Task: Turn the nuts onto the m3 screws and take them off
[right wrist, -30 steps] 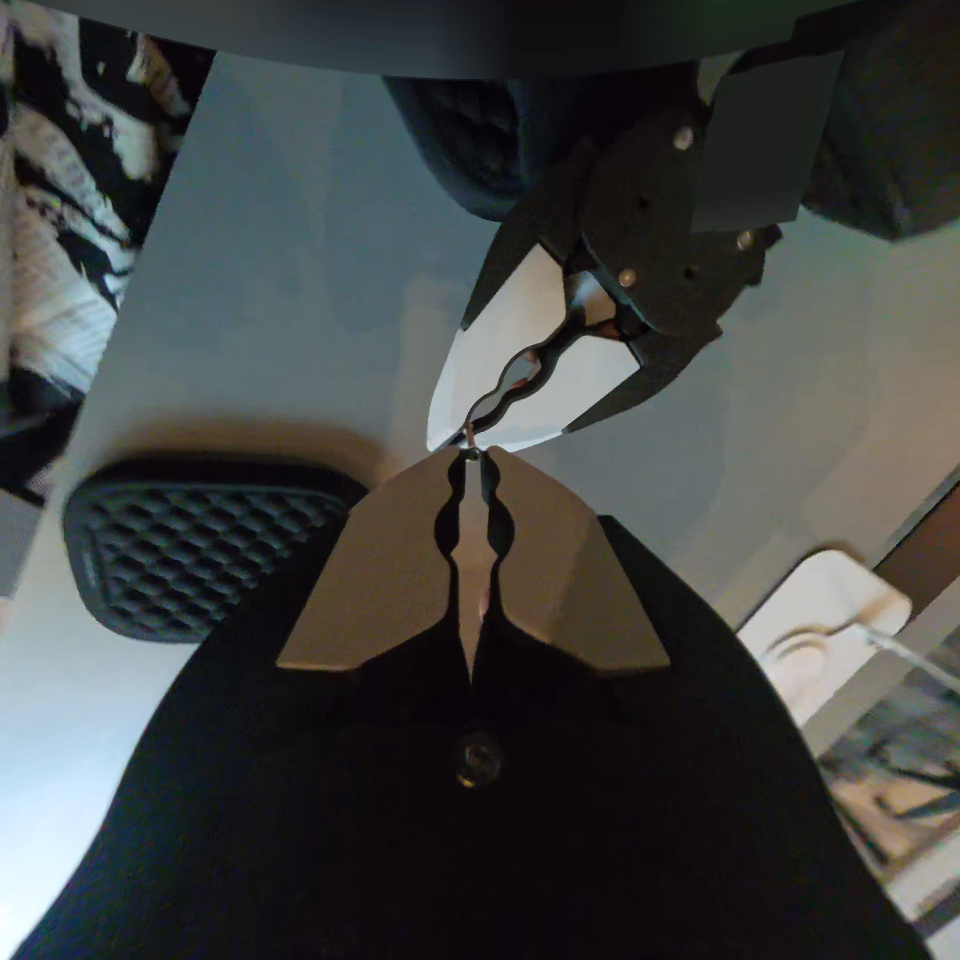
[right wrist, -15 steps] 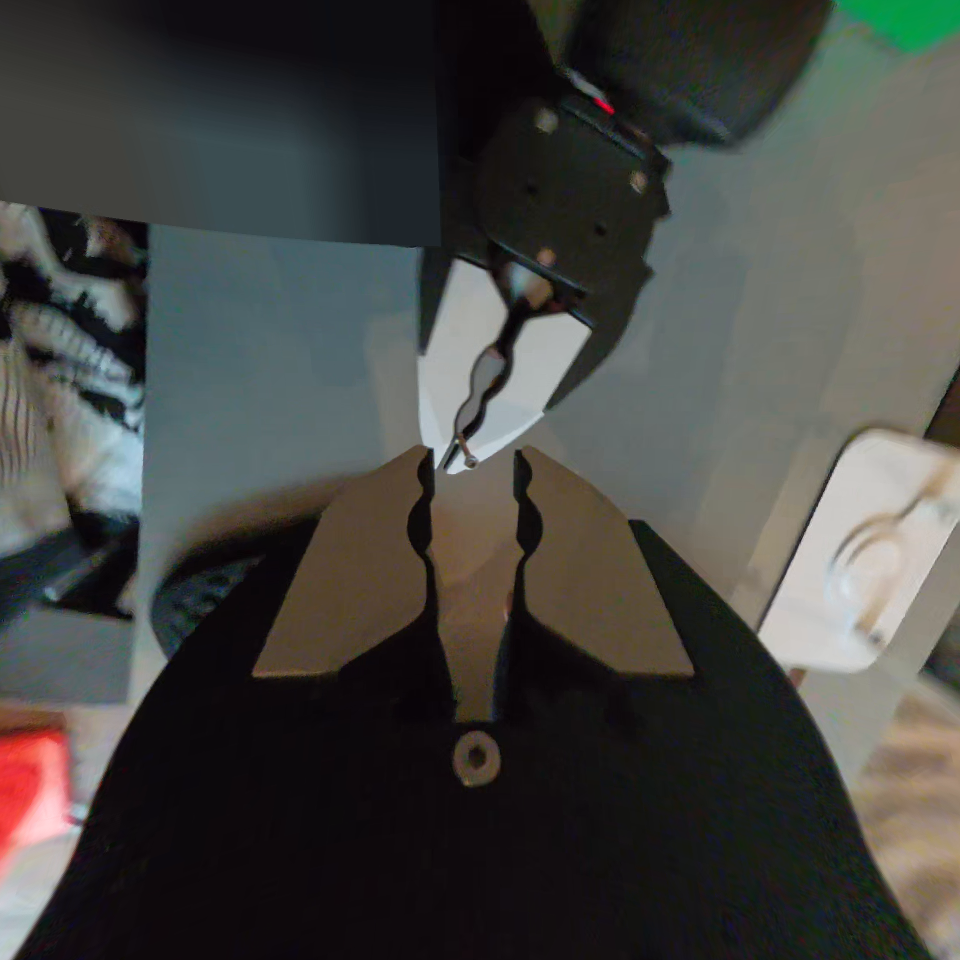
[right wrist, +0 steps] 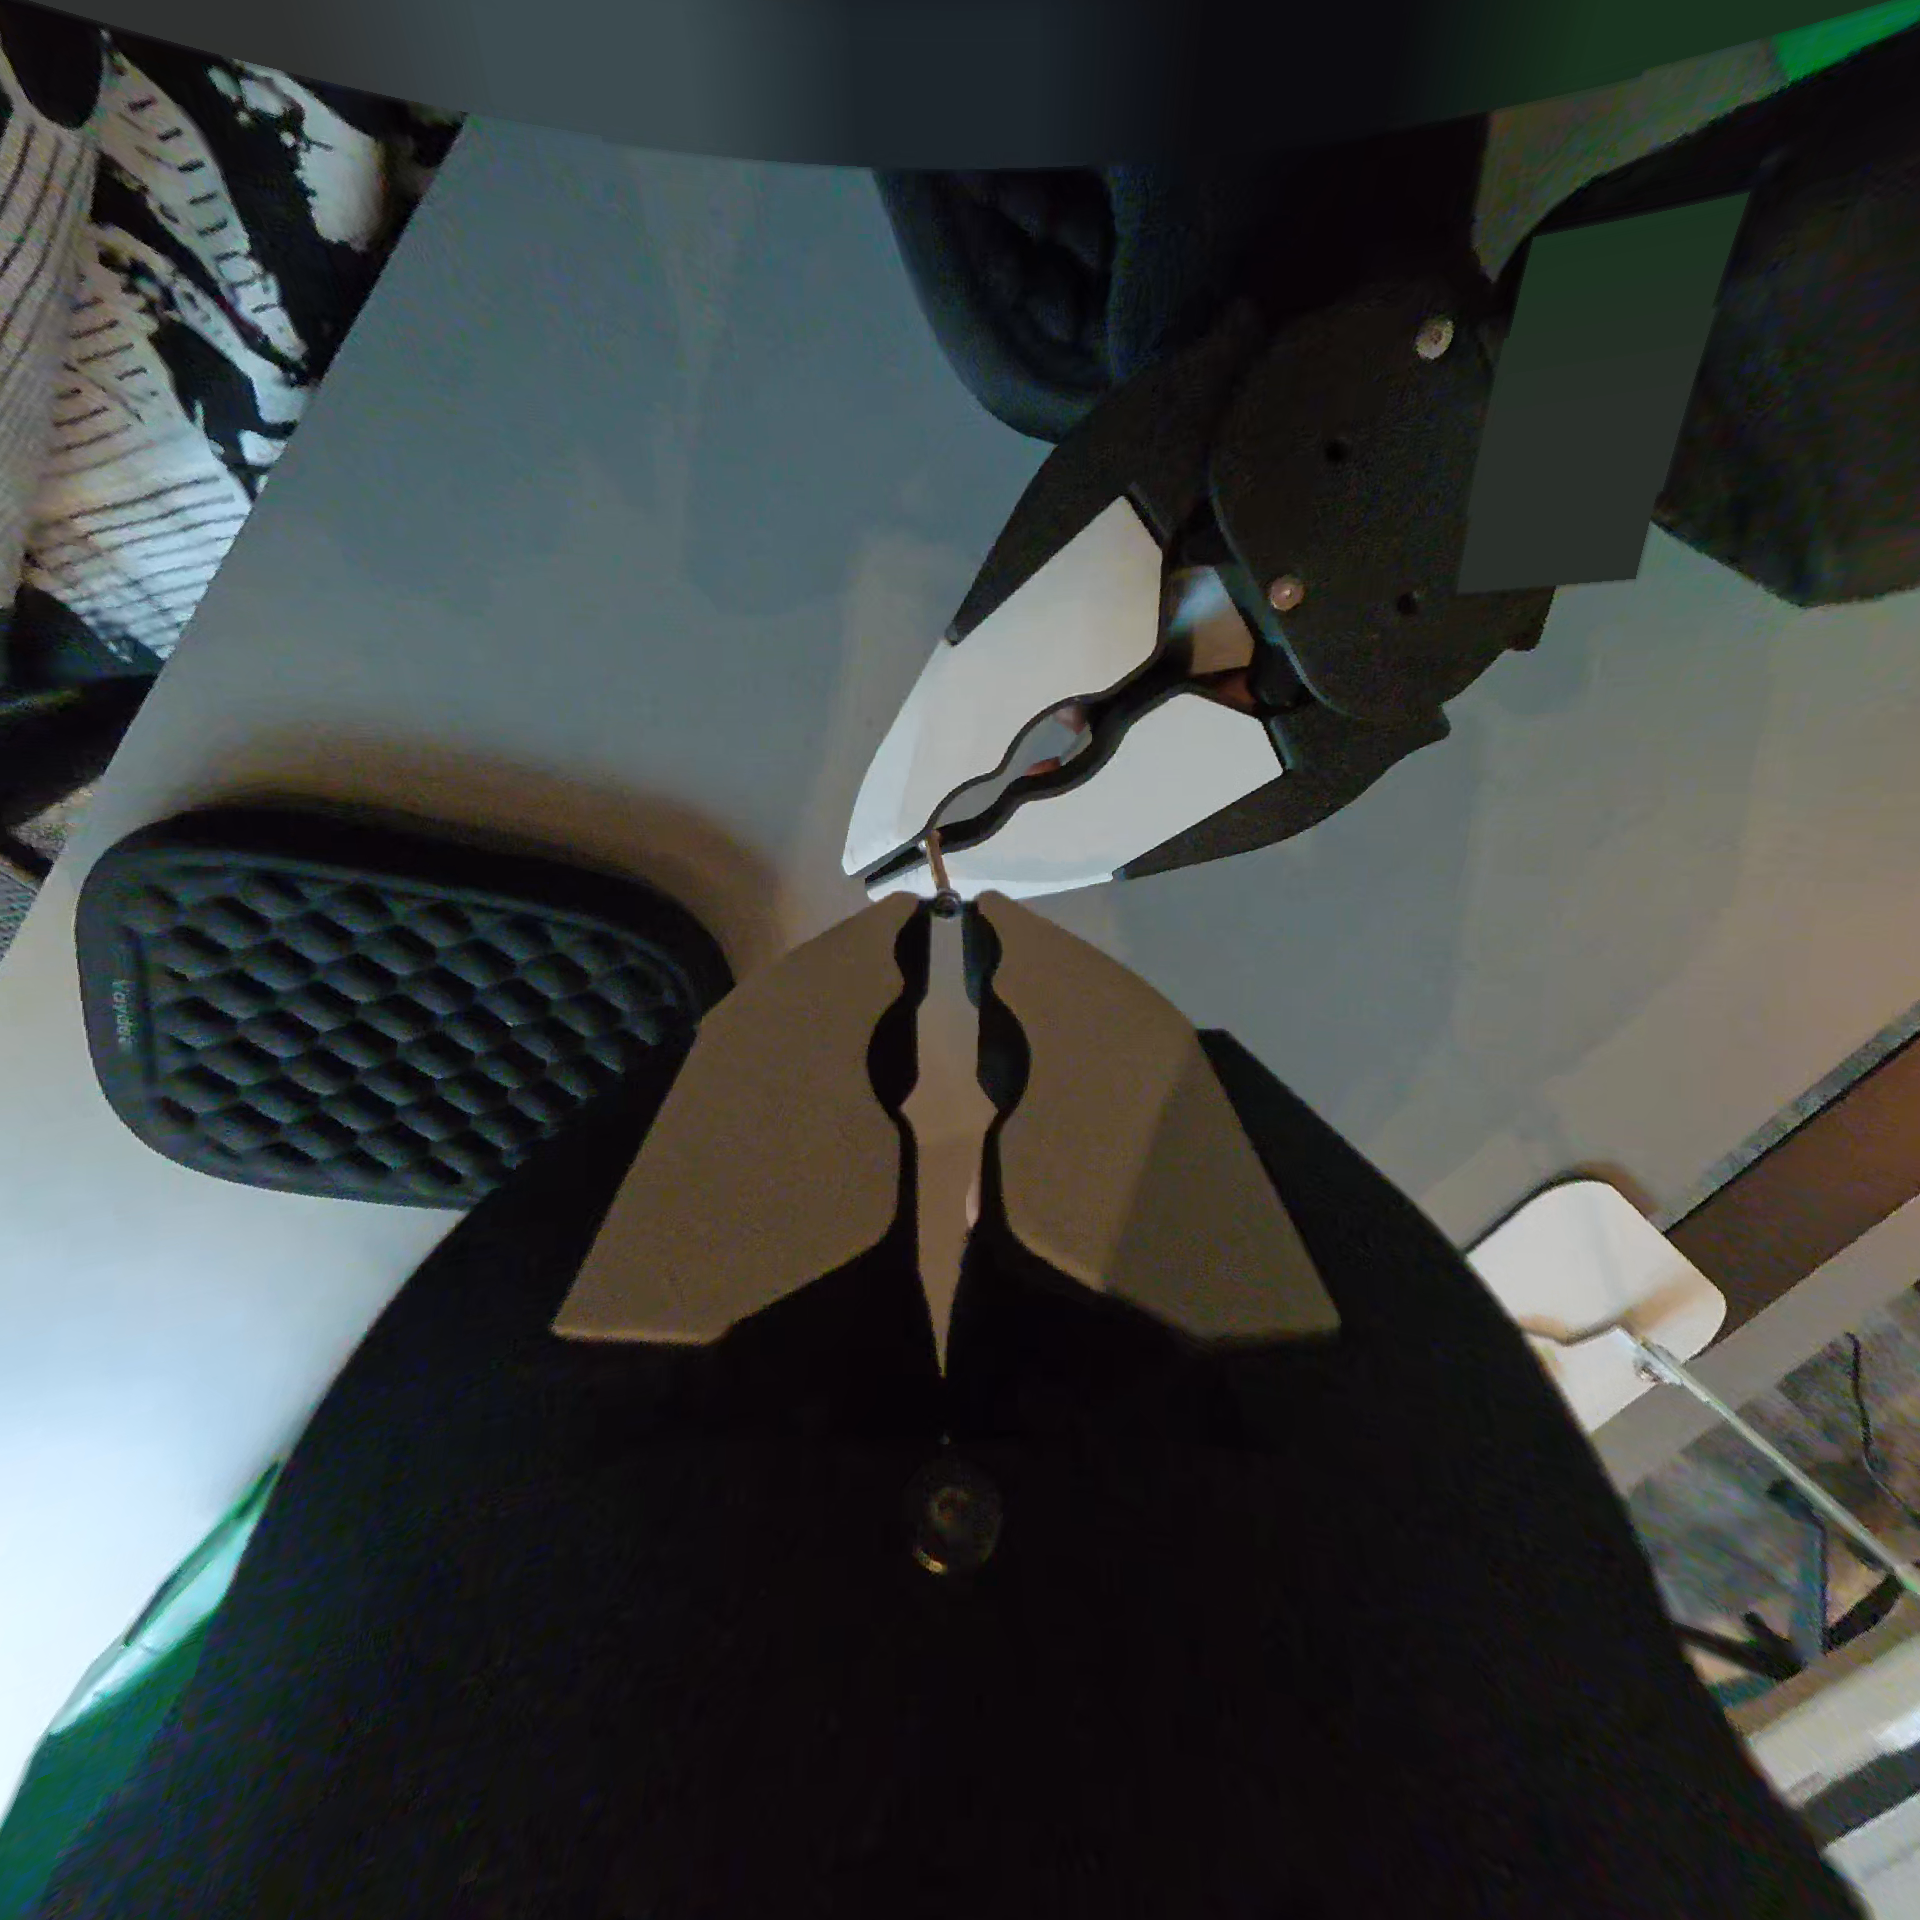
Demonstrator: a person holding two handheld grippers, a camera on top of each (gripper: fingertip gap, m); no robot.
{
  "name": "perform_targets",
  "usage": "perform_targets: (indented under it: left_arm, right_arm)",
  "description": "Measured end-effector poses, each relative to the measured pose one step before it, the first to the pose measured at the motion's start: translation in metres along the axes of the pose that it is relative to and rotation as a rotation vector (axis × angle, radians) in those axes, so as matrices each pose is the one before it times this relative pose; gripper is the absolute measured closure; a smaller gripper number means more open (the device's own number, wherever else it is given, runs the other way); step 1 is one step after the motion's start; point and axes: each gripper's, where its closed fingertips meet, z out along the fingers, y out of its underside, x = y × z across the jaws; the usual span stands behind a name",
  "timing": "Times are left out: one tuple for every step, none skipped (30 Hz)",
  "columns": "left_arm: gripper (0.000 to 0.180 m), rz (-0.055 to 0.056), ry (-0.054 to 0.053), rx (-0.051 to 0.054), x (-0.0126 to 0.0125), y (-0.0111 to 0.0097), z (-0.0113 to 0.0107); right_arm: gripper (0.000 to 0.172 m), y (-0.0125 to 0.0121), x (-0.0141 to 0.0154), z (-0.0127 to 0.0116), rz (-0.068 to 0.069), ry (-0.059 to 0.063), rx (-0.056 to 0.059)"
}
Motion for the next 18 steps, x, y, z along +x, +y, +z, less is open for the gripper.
perform_targets:
  left_arm:
    - [0.18,-0.0003,-0.0027,0.0,-0.00043,0.0,-0.00003]
    - [0.18,-0.0021,-0.0043,0.0016,-0.00062,-0.00025,-0.00019]
    - [0.18,-0.0039,-0.0074,0.003,-0.00124,-0.0003,-0.00029]
    - [0.18,-0.0042,-0.008,0.003,-0.00128,-0.00039,-0.0004]
    - [0.18,-0.0021,-0.0065,0.0009,-0.00099,-0.00009,-0.00003]
    - [0.18,0.0003,-0.0059,-0.0011,-0.00073,0.00012,0.00005]
    - [0.18,0.0008,-0.0052,-0.0016,-0.00052,0.00016,0.00016]
    - [0.18,0.0005,-0.0034,-0.0015,-0.00035,0.00026,0.00015]
    - [0.18,0.0011,-0.0006,-0.0024,-0.00006,0.00026,0.00017]
    - [0.18,0.0024,0.0007,-0.0026,0.00031,0.00027,0.00024]
    - [0.18,0.003,0.0018,-0.0025,0.00053,0.00035,0.0002]
    - [0.18,0.0017,0.0025,-0.001,0.00036,0.0001,0.00008]
    - [0.18,0.0001,0.0032,0.0004,0.00031,-0.00004,0.0]
    - [0.18,0.0005,0.0044,0.0009,0.0006,-0.00009,-0.00013]
    - [0.18,0.0003,0.0037,0.001,0.00039,-0.00011,-0.00005]
    - [0.18,0.0001,0.0035,0.001,0.00042,-0.0001,-0.00015]
    - [0.18,0.0006,0.0044,0.0007,0.00046,-0.00007,-0.00008]
    - [0.18,-0.0002,0.0026,0.0006,0.00029,-0.00005,-0.00009]
  right_arm:
    - [0.166,0.00073,0.00109,0.00006,0.0389,0.0101,-0.0033]
    - [0.167,0.00092,0.00115,-0.0001,0.0606,0.0107,-0.0062]
    - [0.167,0.00064,0.00119,-0.00039,0.0706,0.0151,-0.0053]
    - [0.167,0.00012,0.0007,-0.00038,0.0733,0.0171,-0.0011]
    - [0.167,-0.0001,-0.00051,-0.00024,0.0803,0.0129,-0.0006]
    - [0.167,0.00054,-0.00028,-0.00009,0.0875,0.0161,-0.004]
    - [0.167,0.00105,0.00098,0.00014,0.0995,0.0242,-0.0063]
    - [0.167,0.0016,0.00084,0.00006,0.1047,0.0219,-0.0089]
    - [0.167,0.00178,-0.00033,-0.00012,0.0914,0.013,-0.0057]
    - [0.167,0.00083,-0.00069,0.00016,0.074,0.0089,0.0028]
    - [0.167,0.00004,-0.00112,-0.00001,0.0447,0.0039,0.0077]
    - [0.163,0.00012,-0.00111,-0.00041,0.0025,-0.0003,0.0037]
    - [0.149,-0.00024,0.00031,-0.00115,-0.0428,0.003,0.0013]
    - [0.147,-0.00083,0.00261,-0.00207,-0.0733,0.0113,0.004]
    - [0.145,-0.00296,0.00118,-0.00282,-0.1014,-0.0019,0.0216]
    - [0.142,-0.00389,-0.00113,-0.00312,-0.1275,-0.0156,0.0312]
    - [0.14,-0.00238,-0.00165,-0.00273,-0.1344,-0.0163,0.0196]
    - [0.141,0.00021,-0.00396,-0.00145,-0.1285,-0.0331,0.0004]
